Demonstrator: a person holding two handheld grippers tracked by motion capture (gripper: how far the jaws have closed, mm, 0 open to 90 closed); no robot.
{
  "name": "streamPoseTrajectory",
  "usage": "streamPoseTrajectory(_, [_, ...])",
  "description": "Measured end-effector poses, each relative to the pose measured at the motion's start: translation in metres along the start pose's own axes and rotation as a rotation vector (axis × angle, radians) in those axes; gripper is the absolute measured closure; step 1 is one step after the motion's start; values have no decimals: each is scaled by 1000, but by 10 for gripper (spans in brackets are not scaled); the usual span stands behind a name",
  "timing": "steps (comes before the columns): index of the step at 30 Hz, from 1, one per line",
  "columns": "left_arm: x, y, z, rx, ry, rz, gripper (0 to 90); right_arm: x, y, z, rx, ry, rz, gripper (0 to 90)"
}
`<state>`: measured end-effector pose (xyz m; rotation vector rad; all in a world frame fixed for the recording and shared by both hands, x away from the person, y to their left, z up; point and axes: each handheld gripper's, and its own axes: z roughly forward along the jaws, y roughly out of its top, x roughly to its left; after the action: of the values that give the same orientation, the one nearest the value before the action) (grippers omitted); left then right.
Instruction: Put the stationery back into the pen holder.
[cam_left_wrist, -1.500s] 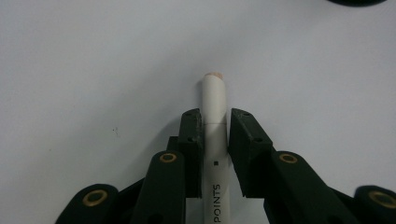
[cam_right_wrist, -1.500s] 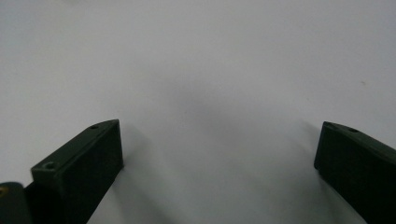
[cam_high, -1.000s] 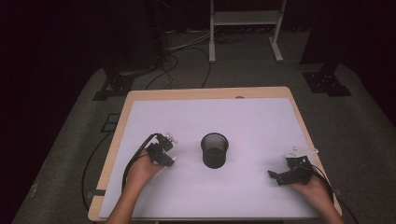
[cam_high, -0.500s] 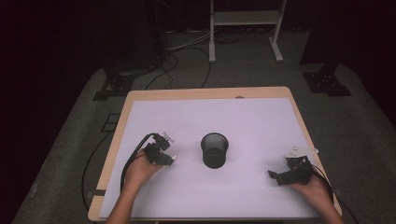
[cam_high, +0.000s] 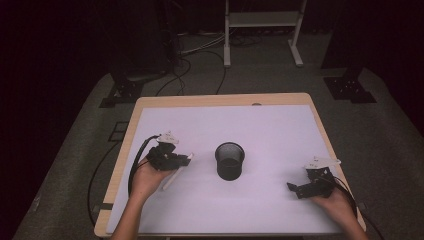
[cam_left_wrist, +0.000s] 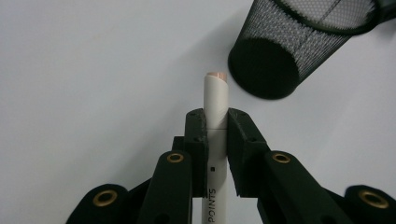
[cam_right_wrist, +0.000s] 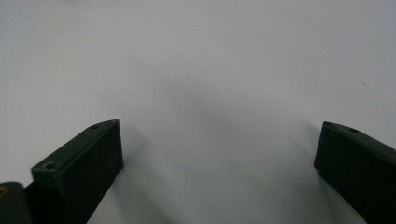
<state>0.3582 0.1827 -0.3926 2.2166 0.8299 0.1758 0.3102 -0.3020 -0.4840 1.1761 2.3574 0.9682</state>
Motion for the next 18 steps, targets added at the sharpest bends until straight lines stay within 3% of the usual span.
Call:
streamPoseTrajectory(5, [-3,7,-9,-97,-22,13,785,0,0,0,0,0,1,2])
streamPoseTrajectory(18, [-15,39,-23,-253,-67,74,785,0,0,0,-1,-1,0,2])
